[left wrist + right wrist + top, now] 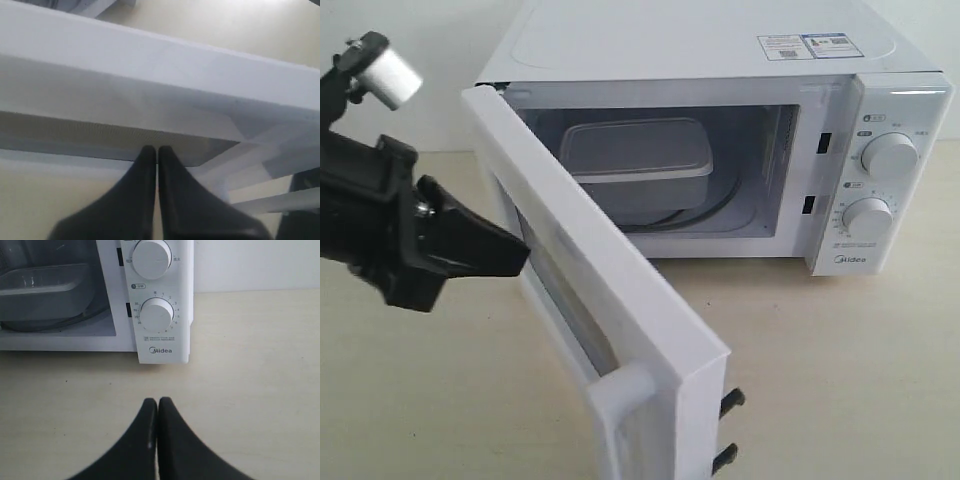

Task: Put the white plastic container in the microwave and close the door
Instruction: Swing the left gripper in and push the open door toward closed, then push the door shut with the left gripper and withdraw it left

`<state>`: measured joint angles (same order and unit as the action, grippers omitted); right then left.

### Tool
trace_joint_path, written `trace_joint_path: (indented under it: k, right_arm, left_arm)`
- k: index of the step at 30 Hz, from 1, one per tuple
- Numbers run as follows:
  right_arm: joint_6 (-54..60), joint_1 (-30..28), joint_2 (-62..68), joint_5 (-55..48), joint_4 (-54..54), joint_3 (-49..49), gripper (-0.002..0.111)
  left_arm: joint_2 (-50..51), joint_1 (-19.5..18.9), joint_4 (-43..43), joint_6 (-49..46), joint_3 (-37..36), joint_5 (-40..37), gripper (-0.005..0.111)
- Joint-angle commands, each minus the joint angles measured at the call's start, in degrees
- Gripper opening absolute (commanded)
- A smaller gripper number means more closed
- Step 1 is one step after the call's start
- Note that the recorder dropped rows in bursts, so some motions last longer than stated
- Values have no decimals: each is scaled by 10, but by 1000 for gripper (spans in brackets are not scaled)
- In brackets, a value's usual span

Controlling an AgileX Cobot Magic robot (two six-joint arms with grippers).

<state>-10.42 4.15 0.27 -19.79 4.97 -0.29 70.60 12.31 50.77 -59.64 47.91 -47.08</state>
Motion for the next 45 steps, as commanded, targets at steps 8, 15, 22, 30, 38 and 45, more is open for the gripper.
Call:
trace_joint_path:
  k: [8, 15, 22, 30, 38, 45]
  right_arm:
    - [4, -2, -3, 9, 2, 3, 0]
    - [4, -2, -3, 9, 2, 3, 0]
    - [4, -2, -3, 9, 2, 3, 0]
    - [4, -2, -3, 9, 1, 3, 0]
    - [4, -2, -3, 9, 1, 3, 0]
    - [4, -2, -3, 9, 1, 3, 0]
  left_arm:
    - [68, 109, 88, -48, 34, 251, 4]
    - [121, 124, 88, -48, 90, 309, 4]
    - [158, 124, 88, -48, 126, 312, 4]
    - [180, 124, 87, -48, 154, 360, 4]
    - [180, 124, 85, -51, 169, 372, 4]
    - [177, 124, 85, -51, 170, 351, 4]
